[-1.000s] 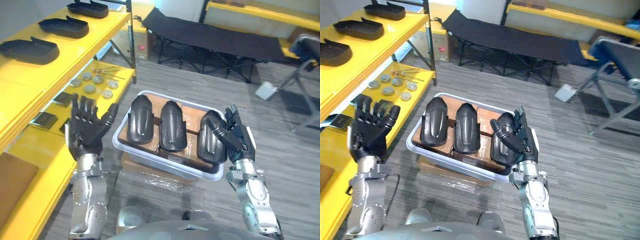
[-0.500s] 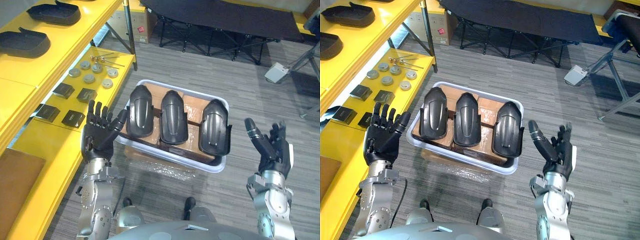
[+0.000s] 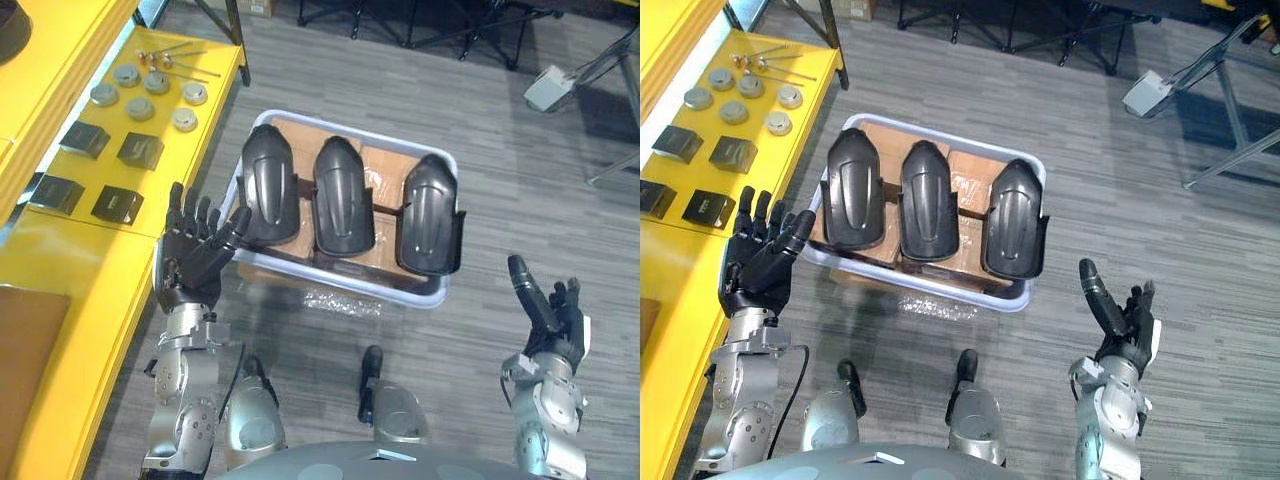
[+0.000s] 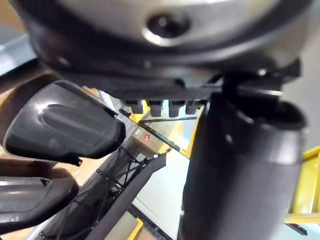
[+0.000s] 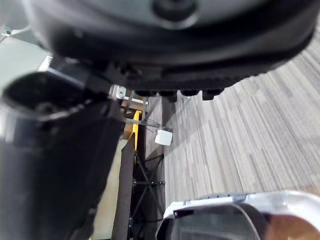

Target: Walk over and take three plastic housings, then place them on the shelf

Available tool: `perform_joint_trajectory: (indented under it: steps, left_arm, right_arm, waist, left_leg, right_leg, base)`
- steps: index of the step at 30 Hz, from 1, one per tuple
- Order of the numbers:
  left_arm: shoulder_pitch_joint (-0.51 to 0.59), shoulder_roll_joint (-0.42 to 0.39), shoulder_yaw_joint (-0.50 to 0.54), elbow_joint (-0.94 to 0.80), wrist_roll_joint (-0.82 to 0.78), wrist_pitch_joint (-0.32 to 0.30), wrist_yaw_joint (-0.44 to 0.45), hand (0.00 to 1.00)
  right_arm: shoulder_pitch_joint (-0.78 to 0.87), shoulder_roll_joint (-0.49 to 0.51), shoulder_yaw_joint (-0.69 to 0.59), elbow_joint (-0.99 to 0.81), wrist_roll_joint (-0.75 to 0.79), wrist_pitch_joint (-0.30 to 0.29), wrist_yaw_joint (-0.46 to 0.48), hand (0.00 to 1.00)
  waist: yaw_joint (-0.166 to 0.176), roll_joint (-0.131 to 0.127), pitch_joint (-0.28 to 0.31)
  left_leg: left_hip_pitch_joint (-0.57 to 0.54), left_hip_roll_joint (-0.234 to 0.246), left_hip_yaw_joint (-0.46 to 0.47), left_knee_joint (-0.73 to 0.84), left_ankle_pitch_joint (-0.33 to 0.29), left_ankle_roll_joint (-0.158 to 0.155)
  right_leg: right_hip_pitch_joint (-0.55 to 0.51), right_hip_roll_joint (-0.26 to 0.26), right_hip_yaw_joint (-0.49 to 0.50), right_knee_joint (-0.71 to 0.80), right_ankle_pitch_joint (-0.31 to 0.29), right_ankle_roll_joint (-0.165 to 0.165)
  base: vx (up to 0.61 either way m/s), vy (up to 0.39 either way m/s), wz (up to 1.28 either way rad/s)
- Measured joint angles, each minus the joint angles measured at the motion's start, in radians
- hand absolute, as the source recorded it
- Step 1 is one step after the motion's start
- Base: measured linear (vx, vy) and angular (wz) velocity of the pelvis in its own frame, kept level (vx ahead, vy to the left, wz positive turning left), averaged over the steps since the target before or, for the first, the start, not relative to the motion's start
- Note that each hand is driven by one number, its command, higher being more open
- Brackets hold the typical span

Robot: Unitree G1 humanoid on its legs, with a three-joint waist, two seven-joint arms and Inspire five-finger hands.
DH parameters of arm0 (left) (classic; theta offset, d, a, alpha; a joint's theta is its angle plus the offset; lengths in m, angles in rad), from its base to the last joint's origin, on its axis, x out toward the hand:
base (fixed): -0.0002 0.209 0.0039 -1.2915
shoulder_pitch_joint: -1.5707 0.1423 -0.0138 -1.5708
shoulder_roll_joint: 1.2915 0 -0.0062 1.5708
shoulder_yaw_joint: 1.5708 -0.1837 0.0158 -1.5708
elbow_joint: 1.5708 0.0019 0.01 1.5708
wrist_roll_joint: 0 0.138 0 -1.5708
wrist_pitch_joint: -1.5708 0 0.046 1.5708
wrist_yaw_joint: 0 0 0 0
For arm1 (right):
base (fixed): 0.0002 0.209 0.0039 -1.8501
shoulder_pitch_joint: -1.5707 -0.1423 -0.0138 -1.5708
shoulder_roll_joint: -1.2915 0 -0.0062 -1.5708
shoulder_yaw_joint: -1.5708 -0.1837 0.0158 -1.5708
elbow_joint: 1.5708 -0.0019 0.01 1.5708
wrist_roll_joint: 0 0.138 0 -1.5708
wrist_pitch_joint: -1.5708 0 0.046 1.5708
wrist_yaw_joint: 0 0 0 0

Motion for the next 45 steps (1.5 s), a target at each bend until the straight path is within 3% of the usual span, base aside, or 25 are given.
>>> perform_joint_trajectory:
  steps: [2,4,9,12,16,26,29,37,45]
  left_arm:
    - [-0.022,-0.001,0.000,-0.006,0.035,0.000,0.002,1.00]
    - [-0.052,-0.001,0.003,-0.031,0.069,0.000,0.005,1.00]
    - [-0.065,-0.001,0.001,-0.040,0.097,0.003,0.014,1.00]
    - [-0.052,0.016,-0.007,-0.040,0.097,0.006,0.012,1.00]
    - [-0.057,0.026,-0.022,-0.039,0.097,0.006,0.012,1.00]
    - [-0.053,0.057,-0.081,-0.028,0.097,0.006,0.031,1.00]
    - [-0.054,0.057,-0.083,-0.024,0.097,0.006,0.032,1.00]
    - [-0.068,0.059,-0.093,0.014,0.097,0.006,0.050,1.00]
    - [-0.073,0.072,-0.094,0.015,0.107,0.006,0.065,1.00]
  right_arm:
    - [-0.088,-0.029,-0.014,0.056,0.017,-0.010,0.010,1.00]
    - [-0.254,-0.118,-0.034,0.166,0.039,-0.016,0.023,1.00]
    - [-0.477,-0.321,-0.031,0.322,0.036,-0.016,0.034,1.00]
    - [-0.535,-0.408,-0.010,0.421,0.011,-0.013,0.001,1.00]
    - [-0.547,-0.433,0.005,0.477,0.005,0.000,-0.003,1.00]
    - [-0.633,-0.528,0.057,0.544,-0.055,0.114,-0.004,1.00]
    - [-0.646,-0.537,0.076,0.568,-0.083,0.124,0.007,1.00]
    - [-0.736,-0.609,0.169,0.682,-0.154,0.205,0.090,1.00]
    - [-0.772,-0.653,0.269,0.839,-0.203,0.219,0.135,1.00]
  waist:
    - [0.007,0.012,0.025]
    - [0.017,0.033,0.072]
    - [0.055,0.075,0.104]
    - [0.053,0.067,0.109]
    - [0.052,0.065,0.111]
    - [0.052,0.066,0.116]
    - [0.051,0.067,0.117]
    - [0.058,0.094,0.132]
    - [0.084,0.110,0.134]
  left_leg:
    - [-0.014,-0.023,-0.019,-0.028,0.024,0.008]
    - [-0.035,-0.042,-0.050,-0.051,0.057,0.016]
    - [-0.064,-0.044,-0.083,-0.062,0.085,0.018]
    - [-0.063,-0.053,-0.092,-0.059,0.085,0.019]
    - [-0.063,-0.055,-0.091,-0.057,0.084,0.020]
    - [-0.105,-0.037,-0.078,0.015,0.047,0.028]
    - [-0.115,-0.036,-0.080,0.030,0.044,0.032]
    - [-0.159,-0.035,-0.096,0.065,0.036,0.040]
    - [-0.198,-0.034,-0.114,0.095,0.032,0.046]
  right_leg:
    - [-0.013,-0.017,-0.026,0.012,0.000,0.000]
    - [-0.023,-0.030,-0.059,0.016,0.004,0.003]
    - [-0.039,-0.029,-0.088,0.029,0.006,0.002]
    - [-0.038,-0.038,-0.094,0.042,0.006,0.002]
    - [-0.040,-0.040,-0.090,0.042,0.006,0.002]
    - [-0.062,-0.027,-0.059,0.023,0.031,-0.001]
    - [-0.063,-0.027,-0.058,0.022,0.033,0.000]
    - [-0.076,-0.023,-0.066,0.004,0.058,-0.001]
    - [-0.089,-0.021,-0.080,0.001,0.067,-0.001]
  base:
    - [-0.05,0.032,0.42]
    - [-0.09,0.021,0.48]
    - [-0.06,-0.008,0.20]
    - [-0.02,0.030,0.08]
    - [-0.01,0.002,-0.01]
    - [-0.04,0.018,-0.09]
    - [-0.02,0.014,-0.01]
    - [-0.04,0.019,0.03]
    - [-0.04,0.009,0.05]
